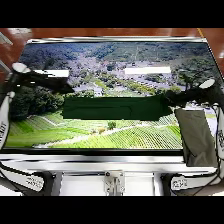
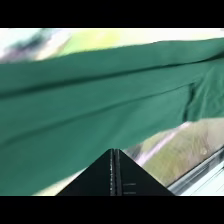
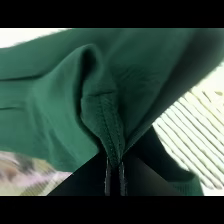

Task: Fold the shirts.

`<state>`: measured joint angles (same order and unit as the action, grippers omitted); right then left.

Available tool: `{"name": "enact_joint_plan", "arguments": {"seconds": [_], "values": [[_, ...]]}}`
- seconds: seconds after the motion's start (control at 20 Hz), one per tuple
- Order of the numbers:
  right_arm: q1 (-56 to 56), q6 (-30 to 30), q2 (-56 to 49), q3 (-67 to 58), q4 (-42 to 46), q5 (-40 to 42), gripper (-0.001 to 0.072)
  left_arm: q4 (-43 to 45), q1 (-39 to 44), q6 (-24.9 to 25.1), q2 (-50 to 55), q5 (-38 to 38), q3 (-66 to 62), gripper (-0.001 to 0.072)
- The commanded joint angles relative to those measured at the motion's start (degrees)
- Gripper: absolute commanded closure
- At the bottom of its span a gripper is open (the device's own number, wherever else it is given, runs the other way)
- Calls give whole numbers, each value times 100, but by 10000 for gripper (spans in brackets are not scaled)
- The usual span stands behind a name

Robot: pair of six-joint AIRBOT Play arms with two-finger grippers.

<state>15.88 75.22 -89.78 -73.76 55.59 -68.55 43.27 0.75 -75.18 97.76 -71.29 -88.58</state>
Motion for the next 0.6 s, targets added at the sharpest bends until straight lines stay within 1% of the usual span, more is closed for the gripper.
{"name": "enact_joint_plan", "arguments": {"seconds": [0.0,0.15,0.35,0.55], "values": [[-2,116,922,-9,-90,-492,664,-459,1200,103,378,984,-2,669],[-2,348,1580,-9,-114,-944,664,-1091,2175,122,811,1672,-72,669],[-2,671,2308,-9,-116,-1403,663,-1143,3034,142,1329,1753,-426,669],[0,1012,2868,-9,-140,-1705,663,-1528,3493,109,1596,1971,-476,670]]}}
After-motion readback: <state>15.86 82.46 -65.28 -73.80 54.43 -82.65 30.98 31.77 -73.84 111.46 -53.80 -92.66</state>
